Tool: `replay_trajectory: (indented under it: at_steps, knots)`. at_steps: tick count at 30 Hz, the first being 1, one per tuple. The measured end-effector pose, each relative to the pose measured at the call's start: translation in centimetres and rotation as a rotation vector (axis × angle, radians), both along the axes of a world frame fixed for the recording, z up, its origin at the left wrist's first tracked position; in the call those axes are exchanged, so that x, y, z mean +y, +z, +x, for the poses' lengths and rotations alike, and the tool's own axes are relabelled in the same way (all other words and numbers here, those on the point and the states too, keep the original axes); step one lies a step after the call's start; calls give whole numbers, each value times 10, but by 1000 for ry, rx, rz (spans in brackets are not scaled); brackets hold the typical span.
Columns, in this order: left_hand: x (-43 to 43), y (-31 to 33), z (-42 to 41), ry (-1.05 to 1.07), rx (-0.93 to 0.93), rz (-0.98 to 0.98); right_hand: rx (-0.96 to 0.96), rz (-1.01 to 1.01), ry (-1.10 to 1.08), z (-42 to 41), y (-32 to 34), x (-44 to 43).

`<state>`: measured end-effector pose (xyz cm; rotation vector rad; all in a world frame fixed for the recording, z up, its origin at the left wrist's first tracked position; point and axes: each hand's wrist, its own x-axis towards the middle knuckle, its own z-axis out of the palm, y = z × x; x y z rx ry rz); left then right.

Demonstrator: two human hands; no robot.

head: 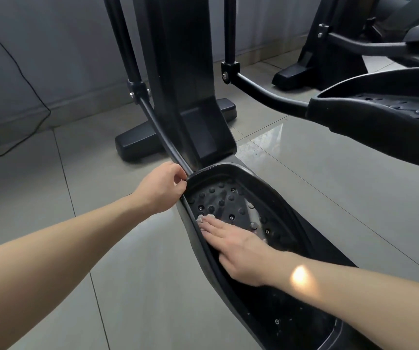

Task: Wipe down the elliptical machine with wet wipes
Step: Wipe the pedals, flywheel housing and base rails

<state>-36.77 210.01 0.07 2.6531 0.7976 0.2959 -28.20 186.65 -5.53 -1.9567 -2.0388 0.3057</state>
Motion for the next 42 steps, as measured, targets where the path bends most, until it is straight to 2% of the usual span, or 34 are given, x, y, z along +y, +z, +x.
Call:
replay_trajectory:
  at_steps: [3,6,10,13,18,20,22,25,27,32,34,36,38,40,42]
  knots:
    - [-2,1,1,-7,0,3,-110,26,-28,21,-4,7]
    - [-6,1,4,-21,-27,36,-62,-4,-167,24,0,21]
    - [-13,3,6,-93,-77,89,-38,26,18,-3,-2,-6]
    - [-15,3,5,-143,-90,108,-114,30,66,9,-5,-16]
    - [-20,4,6,-190,-74,100,-169,-64,-416,50,-15,2]
    - [-22,3,6,-210,-80,104,-173,-96,-517,49,-17,4]
    - [-26,3,6,-234,-58,110,-157,-54,-426,29,-13,1]
    - [-31,0,7,-285,-28,133,-99,21,-153,-4,-11,-19]
    - [-33,-3,8,-320,-5,132,-120,21,-113,4,-11,-28]
    - [-41,-7,13,-381,50,131,-82,-107,-586,35,-4,-18]
    - [-42,-9,12,-386,51,139,-110,-24,-485,10,-2,-25]
    - [-42,-9,11,-386,51,138,-124,96,-230,-24,-5,-43]
    - [-41,-10,11,-390,63,142,-100,101,-79,-35,-5,-54]
    - [-41,-9,12,-391,74,138,-124,61,-33,-20,-8,-52]
    - [-43,-9,13,-393,82,143,-128,27,-176,11,-13,-46]
